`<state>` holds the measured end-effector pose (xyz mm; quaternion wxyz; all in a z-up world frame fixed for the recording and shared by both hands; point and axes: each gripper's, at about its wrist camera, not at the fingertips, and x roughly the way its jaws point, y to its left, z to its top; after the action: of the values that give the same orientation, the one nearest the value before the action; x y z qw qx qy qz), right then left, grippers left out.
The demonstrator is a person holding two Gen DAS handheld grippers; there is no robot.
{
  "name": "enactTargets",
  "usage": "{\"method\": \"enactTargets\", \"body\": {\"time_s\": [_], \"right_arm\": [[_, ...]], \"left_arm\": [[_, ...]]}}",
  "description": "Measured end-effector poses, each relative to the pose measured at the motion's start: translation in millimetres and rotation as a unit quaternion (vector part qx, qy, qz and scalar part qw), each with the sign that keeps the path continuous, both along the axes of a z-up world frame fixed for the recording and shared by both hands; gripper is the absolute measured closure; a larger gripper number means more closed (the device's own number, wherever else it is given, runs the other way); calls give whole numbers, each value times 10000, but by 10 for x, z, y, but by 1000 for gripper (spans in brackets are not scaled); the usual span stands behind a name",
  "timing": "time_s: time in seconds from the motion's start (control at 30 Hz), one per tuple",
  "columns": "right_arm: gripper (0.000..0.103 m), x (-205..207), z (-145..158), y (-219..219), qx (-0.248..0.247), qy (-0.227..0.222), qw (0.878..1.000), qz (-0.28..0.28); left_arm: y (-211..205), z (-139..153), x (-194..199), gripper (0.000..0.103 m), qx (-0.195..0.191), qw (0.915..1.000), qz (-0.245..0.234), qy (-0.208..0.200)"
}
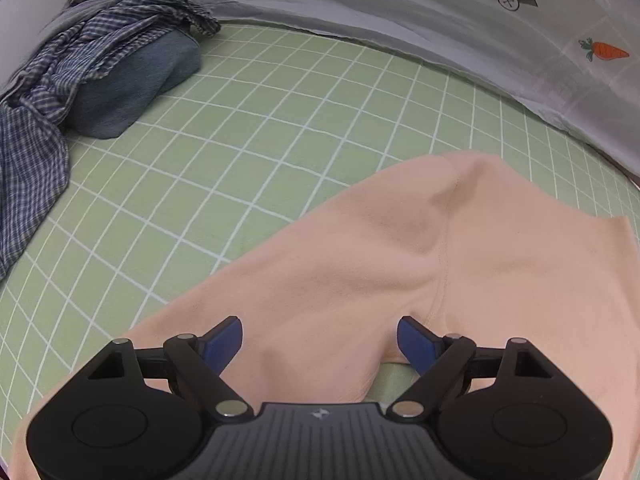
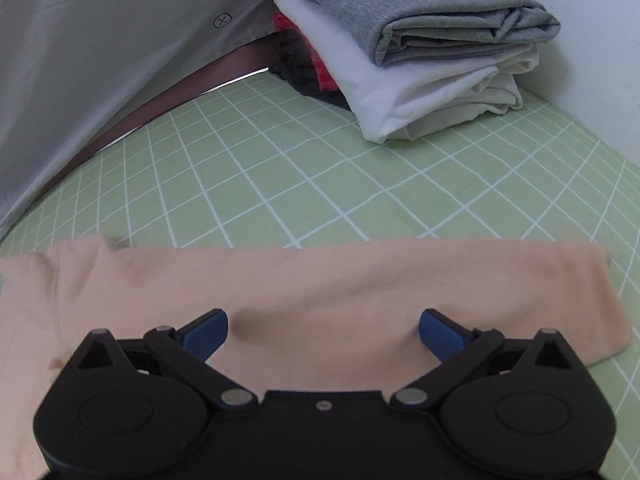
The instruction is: Fold clothes
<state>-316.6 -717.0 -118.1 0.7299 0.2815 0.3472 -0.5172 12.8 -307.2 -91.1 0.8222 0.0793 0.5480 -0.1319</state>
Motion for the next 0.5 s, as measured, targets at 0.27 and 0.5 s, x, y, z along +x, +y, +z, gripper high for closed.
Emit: {"method": "enactTargets", "body": {"time_s": [0.27,0.5], "right_arm": [[0,-330,-30,8,-245,182,9984,-483],[0,-194,30,-91,-82,444,9976,-516]], "left_arm": [[-287,-187,213,16,150,9998,-10,164],[-331,-159,301,15,86,9999,-98,50]]}}
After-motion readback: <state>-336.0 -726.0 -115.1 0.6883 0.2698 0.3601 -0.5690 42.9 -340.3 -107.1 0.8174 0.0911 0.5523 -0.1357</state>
